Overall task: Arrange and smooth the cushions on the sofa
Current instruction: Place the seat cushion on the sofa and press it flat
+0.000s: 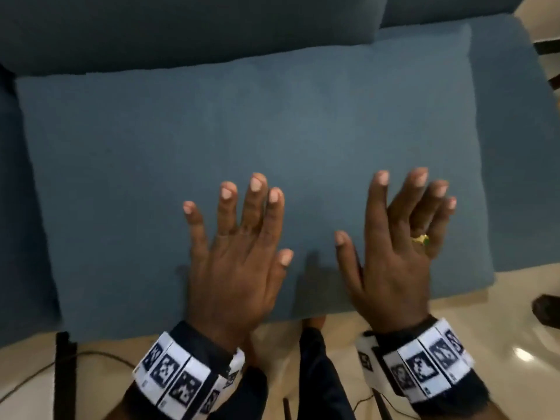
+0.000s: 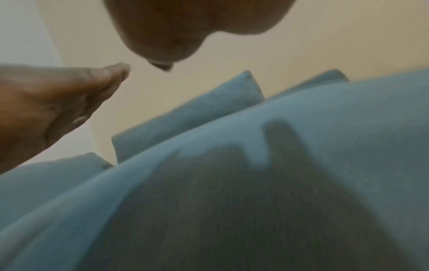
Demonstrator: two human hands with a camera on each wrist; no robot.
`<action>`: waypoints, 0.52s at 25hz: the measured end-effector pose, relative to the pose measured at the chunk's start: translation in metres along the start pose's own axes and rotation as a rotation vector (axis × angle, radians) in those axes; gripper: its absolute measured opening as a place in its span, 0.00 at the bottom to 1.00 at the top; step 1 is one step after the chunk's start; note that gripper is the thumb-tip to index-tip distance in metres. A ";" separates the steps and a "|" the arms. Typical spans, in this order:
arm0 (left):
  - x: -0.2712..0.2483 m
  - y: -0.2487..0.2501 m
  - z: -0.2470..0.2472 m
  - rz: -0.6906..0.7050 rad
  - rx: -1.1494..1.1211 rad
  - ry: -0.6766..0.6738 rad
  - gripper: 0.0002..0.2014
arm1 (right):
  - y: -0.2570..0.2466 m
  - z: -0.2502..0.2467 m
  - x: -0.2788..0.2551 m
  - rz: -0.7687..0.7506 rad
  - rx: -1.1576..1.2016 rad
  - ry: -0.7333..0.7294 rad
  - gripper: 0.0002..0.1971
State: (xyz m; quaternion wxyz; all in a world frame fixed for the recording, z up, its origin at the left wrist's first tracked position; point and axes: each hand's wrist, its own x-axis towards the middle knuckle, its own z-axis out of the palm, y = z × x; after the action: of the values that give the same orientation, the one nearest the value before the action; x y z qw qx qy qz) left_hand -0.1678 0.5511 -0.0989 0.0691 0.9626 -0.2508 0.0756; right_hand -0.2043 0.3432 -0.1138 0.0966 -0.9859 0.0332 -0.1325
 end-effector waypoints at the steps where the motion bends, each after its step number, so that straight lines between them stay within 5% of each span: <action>1: -0.008 -0.017 0.002 -0.069 0.049 -0.022 0.35 | -0.017 0.010 0.002 -0.043 -0.006 -0.044 0.41; 3: -0.033 -0.046 0.007 -0.097 0.056 -0.107 0.37 | -0.056 0.024 -0.002 -0.157 -0.020 -0.194 0.44; 5: -0.052 -0.068 0.004 -0.113 -0.003 -0.021 0.34 | -0.083 0.025 0.004 -0.197 0.032 -0.125 0.39; 7: -0.071 -0.092 -0.005 -0.269 -0.080 0.054 0.33 | -0.109 0.022 0.012 -0.247 0.058 -0.032 0.36; 11: -0.111 -0.126 0.002 -0.433 -0.076 -0.066 0.35 | -0.177 0.038 0.011 -0.368 -0.032 -0.249 0.43; 13: -0.119 -0.148 -0.006 -0.495 -0.136 0.064 0.34 | -0.201 0.037 0.022 -0.418 0.033 -0.129 0.38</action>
State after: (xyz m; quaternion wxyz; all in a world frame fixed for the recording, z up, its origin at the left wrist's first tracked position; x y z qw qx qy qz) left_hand -0.1985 0.7361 -0.1283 0.1581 0.9849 -0.0100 0.0697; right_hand -0.1652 0.5443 -0.1032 0.0852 -0.9761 -0.1804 -0.0866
